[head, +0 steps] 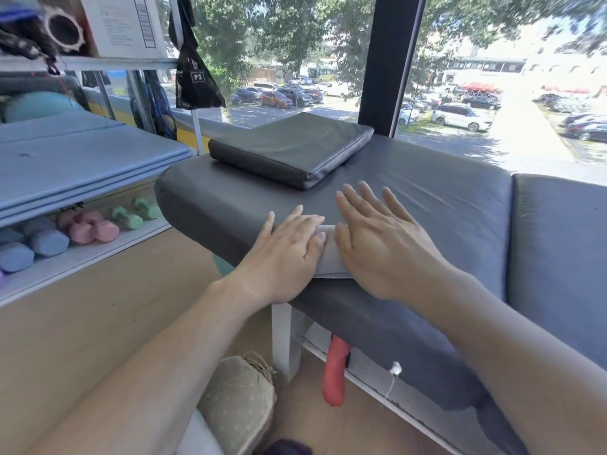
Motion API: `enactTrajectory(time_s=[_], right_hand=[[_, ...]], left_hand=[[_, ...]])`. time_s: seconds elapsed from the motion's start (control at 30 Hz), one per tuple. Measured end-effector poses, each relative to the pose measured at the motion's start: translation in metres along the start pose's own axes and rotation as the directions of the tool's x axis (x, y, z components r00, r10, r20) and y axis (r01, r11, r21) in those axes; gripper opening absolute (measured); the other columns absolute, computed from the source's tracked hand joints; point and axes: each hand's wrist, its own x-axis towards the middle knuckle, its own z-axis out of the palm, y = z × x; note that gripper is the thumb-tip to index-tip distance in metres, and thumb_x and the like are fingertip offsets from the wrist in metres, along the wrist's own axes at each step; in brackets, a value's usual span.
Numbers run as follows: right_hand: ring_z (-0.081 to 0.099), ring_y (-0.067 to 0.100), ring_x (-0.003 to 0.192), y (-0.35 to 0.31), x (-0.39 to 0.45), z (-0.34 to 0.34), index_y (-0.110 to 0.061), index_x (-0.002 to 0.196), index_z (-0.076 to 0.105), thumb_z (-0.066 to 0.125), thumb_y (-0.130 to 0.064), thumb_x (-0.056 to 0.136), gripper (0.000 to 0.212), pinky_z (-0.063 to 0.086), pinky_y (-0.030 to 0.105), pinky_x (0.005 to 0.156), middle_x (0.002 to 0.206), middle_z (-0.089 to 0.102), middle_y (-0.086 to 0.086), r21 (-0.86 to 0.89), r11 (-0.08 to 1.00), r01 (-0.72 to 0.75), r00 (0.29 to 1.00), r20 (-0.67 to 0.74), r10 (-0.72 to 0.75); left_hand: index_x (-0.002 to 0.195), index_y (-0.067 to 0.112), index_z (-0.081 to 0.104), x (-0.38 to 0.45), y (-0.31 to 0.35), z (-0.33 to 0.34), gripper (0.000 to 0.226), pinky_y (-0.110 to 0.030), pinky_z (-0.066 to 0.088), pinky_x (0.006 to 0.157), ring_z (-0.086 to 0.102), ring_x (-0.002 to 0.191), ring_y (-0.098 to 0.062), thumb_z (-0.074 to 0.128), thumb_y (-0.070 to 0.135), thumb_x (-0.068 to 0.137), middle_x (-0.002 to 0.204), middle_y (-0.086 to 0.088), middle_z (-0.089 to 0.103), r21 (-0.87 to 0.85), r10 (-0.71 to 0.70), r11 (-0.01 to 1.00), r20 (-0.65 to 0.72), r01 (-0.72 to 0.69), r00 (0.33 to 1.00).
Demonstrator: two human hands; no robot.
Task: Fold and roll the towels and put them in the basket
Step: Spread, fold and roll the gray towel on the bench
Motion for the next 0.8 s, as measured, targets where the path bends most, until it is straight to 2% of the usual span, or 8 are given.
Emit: enactTrajectory(time_s=[0.07, 0.17, 0.37, 0.5, 0.6, 0.7, 0.77, 0.8], right_hand=[[-0.004, 0.017, 0.157, -0.013, 0.001, 0.013, -0.011, 0.162, 0.01, 0.015, -0.034, 0.108, 0.059, -0.005, 0.037, 0.127, 0.17, 0.006, 0.002, 0.034, 0.998, 0.053, 0.997, -0.057, -0.051], [0.001, 0.016, 0.157, -0.013, 0.002, 0.03, -0.015, 0.163, 0.009, 0.015, -0.034, 0.108, 0.058, -0.001, 0.035, 0.127, 0.17, 0.011, -0.001, 0.132, 0.99, 0.042, 0.999, -0.007, -0.041], [-0.001, 0.009, 0.156, 0.0, 0.003, 0.031, -0.023, 0.163, 0.002, 0.013, -0.04, 0.108, 0.058, -0.002, 0.031, 0.126, 0.17, 0.004, -0.01, 0.18, 0.983, 0.023, 0.996, 0.08, -0.038], [0.001, 0.006, 0.155, 0.034, 0.002, 0.021, -0.031, 0.162, 0.005, 0.016, -0.054, 0.106, 0.062, 0.0, 0.027, 0.123, 0.168, 0.007, -0.016, 0.294, 0.944, -0.153, 0.971, 0.221, 0.089], [0.024, 0.005, 0.15, 0.061, -0.003, 0.011, -0.04, 0.158, 0.027, 0.039, -0.064, 0.098, 0.065, 0.014, 0.023, 0.12, 0.158, 0.03, -0.023, 0.512, 0.829, -0.224, 0.956, 0.281, 0.085], [0.059, -0.005, 0.116, 0.072, -0.012, 0.006, -0.043, 0.134, 0.058, 0.069, -0.062, 0.075, 0.064, 0.046, 0.021, 0.102, 0.126, 0.062, -0.028, 0.703, 0.691, -0.165, 0.981, 0.191, 0.04], [0.065, -0.003, 0.101, 0.075, -0.014, 0.004, -0.04, 0.123, 0.065, 0.083, -0.049, 0.067, 0.06, 0.054, 0.019, 0.089, 0.115, 0.068, -0.018, 0.742, 0.661, -0.107, 0.993, 0.108, 0.04], [0.066, -0.001, 0.099, 0.076, -0.014, 0.003, -0.039, 0.12, 0.066, 0.088, -0.044, 0.063, 0.061, 0.055, 0.018, 0.085, 0.113, 0.069, -0.016, 0.756, 0.65, -0.079, 0.997, 0.074, 0.035]], left_hand=[[0.153, 0.027, 0.032, 0.0, -0.002, 0.0, 0.052, -0.044, -0.005, 0.125, 0.002, 0.154, -0.003, 0.011, 0.038, 0.107, 0.162, 0.014, 0.028, 0.0, 0.021, 1.0, 0.016, -0.021, 1.0], [0.154, 0.034, 0.029, -0.002, -0.003, 0.001, 0.05, -0.044, -0.007, 0.125, 0.0, 0.154, -0.001, 0.012, 0.037, 0.107, 0.161, 0.02, 0.028, -0.019, 0.019, 1.0, 0.023, -0.019, 1.0], [0.157, 0.03, 0.027, -0.001, -0.004, 0.002, 0.051, -0.044, -0.01, 0.125, -0.005, 0.153, 0.0, 0.015, 0.04, 0.108, 0.163, 0.019, 0.025, -0.008, -0.006, 1.0, 0.012, 0.006, 1.0], [0.156, 0.028, 0.028, -0.005, -0.003, 0.001, 0.054, -0.043, -0.011, 0.124, -0.004, 0.154, -0.002, 0.018, 0.048, 0.107, 0.164, 0.015, 0.025, -0.042, -0.032, 0.999, 0.026, 0.033, 0.999], [0.157, 0.028, 0.028, -0.008, -0.002, -0.008, 0.06, -0.038, -0.012, 0.124, 0.0, 0.153, -0.001, 0.031, 0.056, 0.104, 0.164, 0.011, 0.026, -0.156, -0.025, 0.987, 0.044, 0.032, 0.999], [0.153, 0.032, 0.034, -0.012, 0.0, -0.018, 0.067, -0.037, 0.003, 0.125, 0.014, 0.148, -0.007, 0.055, 0.057, 0.095, 0.156, 0.013, 0.039, -0.329, -0.07, 0.941, 0.026, 0.074, 0.997], [0.147, 0.039, 0.04, -0.014, -0.004, -0.021, 0.074, -0.039, 0.027, 0.121, 0.031, 0.145, -0.013, 0.071, 0.058, 0.084, 0.146, 0.015, 0.049, -0.41, -0.075, 0.909, 0.007, 0.072, 0.997], [0.143, 0.04, 0.045, -0.016, -0.005, -0.022, 0.074, -0.036, 0.038, 0.114, 0.044, 0.135, -0.009, 0.078, 0.056, 0.079, 0.138, 0.015, 0.054, -0.451, -0.064, 0.891, 0.005, 0.059, 0.998]])
